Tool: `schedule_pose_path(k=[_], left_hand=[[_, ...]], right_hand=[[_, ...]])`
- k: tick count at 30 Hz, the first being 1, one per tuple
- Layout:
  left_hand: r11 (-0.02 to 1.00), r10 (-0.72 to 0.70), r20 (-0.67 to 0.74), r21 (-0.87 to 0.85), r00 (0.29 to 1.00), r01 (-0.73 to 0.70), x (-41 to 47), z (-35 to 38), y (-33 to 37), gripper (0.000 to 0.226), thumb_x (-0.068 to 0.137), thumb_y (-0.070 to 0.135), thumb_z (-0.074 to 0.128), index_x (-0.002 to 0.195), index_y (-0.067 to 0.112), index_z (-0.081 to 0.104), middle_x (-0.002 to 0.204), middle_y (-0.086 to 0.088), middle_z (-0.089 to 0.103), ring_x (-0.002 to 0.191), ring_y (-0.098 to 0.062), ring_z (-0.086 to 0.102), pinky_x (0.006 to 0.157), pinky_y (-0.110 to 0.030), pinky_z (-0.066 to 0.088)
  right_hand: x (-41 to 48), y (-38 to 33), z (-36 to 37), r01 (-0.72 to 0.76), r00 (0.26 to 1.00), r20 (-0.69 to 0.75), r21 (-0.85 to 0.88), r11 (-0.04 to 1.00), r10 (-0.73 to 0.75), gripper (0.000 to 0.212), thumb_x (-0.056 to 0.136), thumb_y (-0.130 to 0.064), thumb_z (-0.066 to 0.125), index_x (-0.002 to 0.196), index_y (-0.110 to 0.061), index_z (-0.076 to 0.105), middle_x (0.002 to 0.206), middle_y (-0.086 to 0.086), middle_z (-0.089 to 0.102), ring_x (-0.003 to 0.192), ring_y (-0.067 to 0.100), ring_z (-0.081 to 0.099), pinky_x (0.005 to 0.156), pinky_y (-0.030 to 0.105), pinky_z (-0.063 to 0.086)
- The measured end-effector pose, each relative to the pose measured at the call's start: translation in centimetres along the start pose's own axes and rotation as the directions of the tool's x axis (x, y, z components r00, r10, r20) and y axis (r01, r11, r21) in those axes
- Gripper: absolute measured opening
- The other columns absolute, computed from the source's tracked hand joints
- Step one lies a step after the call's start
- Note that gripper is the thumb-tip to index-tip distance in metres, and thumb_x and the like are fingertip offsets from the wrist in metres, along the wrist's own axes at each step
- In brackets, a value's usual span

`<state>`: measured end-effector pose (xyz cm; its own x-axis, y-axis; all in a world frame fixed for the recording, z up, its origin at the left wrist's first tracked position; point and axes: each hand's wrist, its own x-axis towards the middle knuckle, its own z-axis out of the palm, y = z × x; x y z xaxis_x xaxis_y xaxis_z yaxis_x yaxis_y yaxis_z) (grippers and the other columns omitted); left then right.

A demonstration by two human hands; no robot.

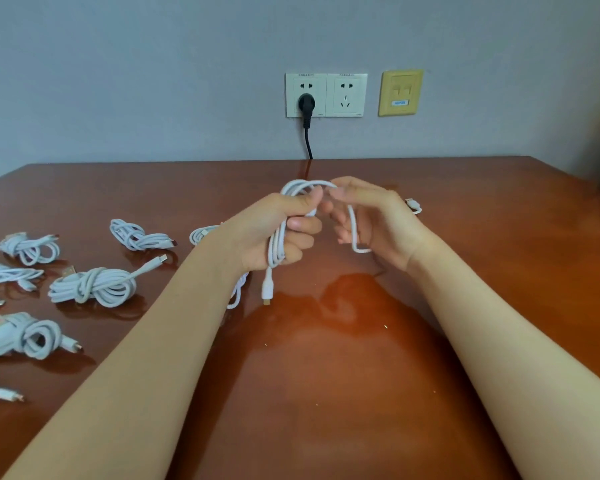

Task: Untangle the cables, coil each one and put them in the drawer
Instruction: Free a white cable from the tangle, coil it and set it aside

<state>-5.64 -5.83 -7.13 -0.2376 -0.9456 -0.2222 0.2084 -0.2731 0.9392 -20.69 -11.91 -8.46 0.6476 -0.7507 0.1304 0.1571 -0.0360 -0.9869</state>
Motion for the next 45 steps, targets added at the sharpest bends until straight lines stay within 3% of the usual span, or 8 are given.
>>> schedule_pose_path(k=[3, 9, 15, 20, 26, 35, 38, 45], left_hand=[[0.995, 0.066, -0.149, -0.068, 0.987, -0.076, 0.4, -0.6, -0.1, 0.025, 0.096, 0.033, 0.043, 0.087, 0.015, 0.057, 0.042, 0.009, 0.027, 0.032, -0.002, 0.022, 0.03, -0.012, 0.019], [0.98, 0.159, -0.243, -0.082, 0.957, -0.184, 0.7, -0.4, -0.4, 0.027, 0.1, 0.033, 0.039, 0.104, 0.016, 0.061, 0.041, 0.008, 0.027, 0.032, -0.003, 0.022, 0.031, -0.013, 0.021], [0.967, 0.253, -0.317, 0.097, 0.914, -0.234, 1.1, 0.1, -0.8, 0.027, 0.1, 0.029, 0.043, 0.085, 0.014, 0.06, 0.04, 0.008, 0.03, 0.029, -0.002, 0.031, 0.032, -0.012, 0.023], [0.934, 0.307, -0.443, 0.308, 0.843, -0.178, 1.8, -0.5, -0.8, 0.032, 0.097, 0.033, 0.048, 0.071, 0.016, 0.056, 0.036, 0.009, 0.036, 0.035, -0.009, 0.036, 0.048, -0.024, 0.029], [0.927, 0.32, -0.556, 0.35, 0.767, -0.132, 2.1, -1.3, -0.7, 0.036, 0.096, 0.041, 0.047, 0.069, 0.018, 0.054, 0.042, 0.008, 0.044, 0.045, -0.014, 0.035, 0.056, -0.028, 0.032], [0.974, 0.223, -0.604, 0.116, 0.765, -0.192, 2.4, -1.0, -0.1, 0.031, 0.097, 0.042, 0.044, 0.1, 0.012, 0.05, 0.038, 0.011, 0.057, 0.071, -0.02, 0.063, 0.086, -0.038, 0.05], [0.975, 0.189, -0.596, 0.02, 0.78, -0.221, 2.1, -0.5, 0.3, 0.026, 0.098, 0.039, 0.042, 0.085, 0.017, 0.045, 0.033, 0.017, 0.052, 0.074, -0.021, 0.06, 0.09, -0.039, 0.047], [0.962, 0.272, -0.601, 0.146, 0.751, -0.232, 1.8, -0.6, -0.2, 0.026, 0.097, 0.038, 0.047, 0.093, 0.013, 0.053, 0.075, 0.005, 0.058, 0.05, -0.01, 0.054, 0.061, -0.028, 0.048]], right_hand=[[0.2, 0.3, -0.2, 0.009, 0.998, -0.058, -0.035, 0.999, -0.011, 0.004, 0.078, -0.016, 0.058, 0.082, -0.016, 0.056, 0.06, 0.0, 0.055, 0.05, 0.016, 0.056, 0.063, 0.027, 0.049], [0.6, 1.2, 0.7, 0.051, 0.997, -0.036, -0.325, 0.944, -0.066, 0.022, 0.095, -0.012, 0.049, 0.076, -0.011, 0.059, 0.059, 0.001, 0.061, 0.047, 0.015, 0.055, 0.054, 0.019, 0.044], [0.4, 1.5, 1.7, 0.022, 0.996, -0.067, -0.437, 0.899, -0.056, 0.024, 0.097, -0.014, 0.047, 0.081, -0.006, 0.063, 0.045, -0.003, 0.044, 0.036, 0.006, 0.031, 0.04, 0.016, 0.026], [0.1, 1.7, 2.2, 0.056, 0.991, -0.032, -0.774, 0.631, -0.127, 0.029, 0.095, -0.032, 0.05, 0.076, -0.019, 0.066, 0.045, -0.005, 0.053, 0.04, 0.003, 0.045, 0.05, 0.021, 0.038], [-0.1, 1.2, 1.3, 0.111, 0.984, 0.001, -0.783, 0.612, -0.177, 0.024, 0.085, -0.009, 0.055, 0.073, -0.029, 0.062, 0.061, 0.008, 0.059, 0.058, 0.026, 0.056, 0.059, 0.035, 0.049], [0.1, 1.9, 1.3, 0.098, 0.987, 0.029, -0.882, 0.46, -0.156, 0.012, 0.09, -0.026, 0.058, 0.08, -0.021, 0.062, 0.066, -0.006, 0.064, 0.049, -0.007, 0.053, 0.058, 0.027, 0.043], [0.1, 2.1, 1.4, 0.098, 0.989, 0.037, -0.89, 0.446, -0.143, 0.017, 0.091, -0.031, 0.058, 0.081, -0.018, 0.063, 0.063, -0.006, 0.063, 0.051, -0.01, 0.053, 0.057, 0.024, 0.035], [-0.2, 1.8, 1.9, 0.123, 0.991, 0.086, -0.884, 0.45, -0.1, 0.017, 0.088, -0.033, 0.061, 0.075, -0.023, 0.065, 0.065, -0.004, 0.067, 0.051, -0.002, 0.055, 0.055, 0.024, 0.039]])
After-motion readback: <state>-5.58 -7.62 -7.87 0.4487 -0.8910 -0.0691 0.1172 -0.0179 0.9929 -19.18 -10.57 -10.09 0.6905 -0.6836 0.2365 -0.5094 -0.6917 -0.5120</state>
